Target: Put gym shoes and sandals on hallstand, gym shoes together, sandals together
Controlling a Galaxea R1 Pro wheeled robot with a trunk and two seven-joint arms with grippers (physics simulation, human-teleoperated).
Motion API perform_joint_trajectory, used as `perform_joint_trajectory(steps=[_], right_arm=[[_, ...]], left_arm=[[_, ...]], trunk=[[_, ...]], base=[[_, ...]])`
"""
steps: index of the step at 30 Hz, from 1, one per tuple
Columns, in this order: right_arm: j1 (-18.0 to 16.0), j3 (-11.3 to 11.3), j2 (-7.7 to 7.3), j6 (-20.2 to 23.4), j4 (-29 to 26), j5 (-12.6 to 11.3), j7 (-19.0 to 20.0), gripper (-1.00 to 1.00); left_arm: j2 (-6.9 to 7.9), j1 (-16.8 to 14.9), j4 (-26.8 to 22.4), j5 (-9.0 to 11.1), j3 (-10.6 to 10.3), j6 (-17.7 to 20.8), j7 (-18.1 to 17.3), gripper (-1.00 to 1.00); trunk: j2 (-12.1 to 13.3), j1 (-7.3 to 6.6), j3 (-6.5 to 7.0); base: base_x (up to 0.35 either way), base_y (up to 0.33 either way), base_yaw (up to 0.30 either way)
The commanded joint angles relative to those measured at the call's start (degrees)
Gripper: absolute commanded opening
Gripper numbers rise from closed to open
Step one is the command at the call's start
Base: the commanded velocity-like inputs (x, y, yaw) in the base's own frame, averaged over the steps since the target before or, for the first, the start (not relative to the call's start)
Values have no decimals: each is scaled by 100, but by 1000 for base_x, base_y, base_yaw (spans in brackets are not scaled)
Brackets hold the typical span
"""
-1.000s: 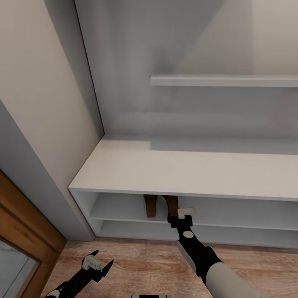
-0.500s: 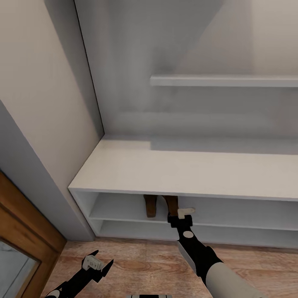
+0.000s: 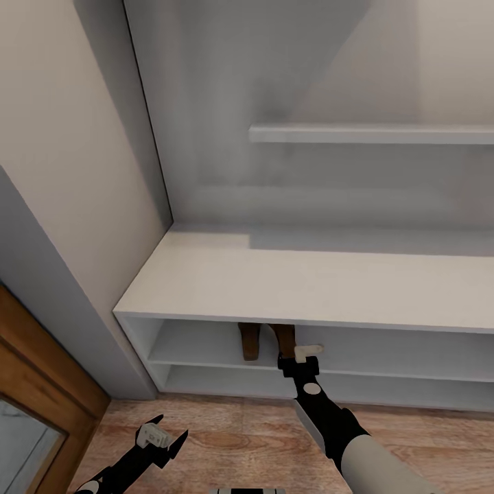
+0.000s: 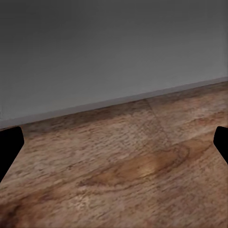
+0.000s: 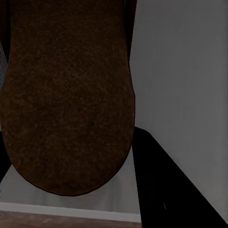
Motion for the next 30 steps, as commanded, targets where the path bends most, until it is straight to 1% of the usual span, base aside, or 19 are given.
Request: perform_joint_trajectory(steps=[1, 24, 25, 30], right_arm=[[0, 2, 0, -4, 0, -11, -16, -100], [0, 2, 0, -4, 1, -14, -16, -100], [0, 2, 0, -4, 0, -14, -15, 100], [1, 2, 0, -4, 0, -12, -13, 100]], left_arm=[[0, 0, 0, 0, 0, 0, 1, 100], [-1, 0, 0, 0, 1, -1, 1, 100], [0, 0, 0, -2, 0, -1, 0, 100], [-1, 0, 0, -1, 1, 0, 2, 100]], trunk=[[0, 0, 0], [0, 0, 0], [0, 0, 0], [0, 0, 0]], base=[[0, 28, 0], [0, 15, 0], [0, 0, 0], [0, 0, 0]])
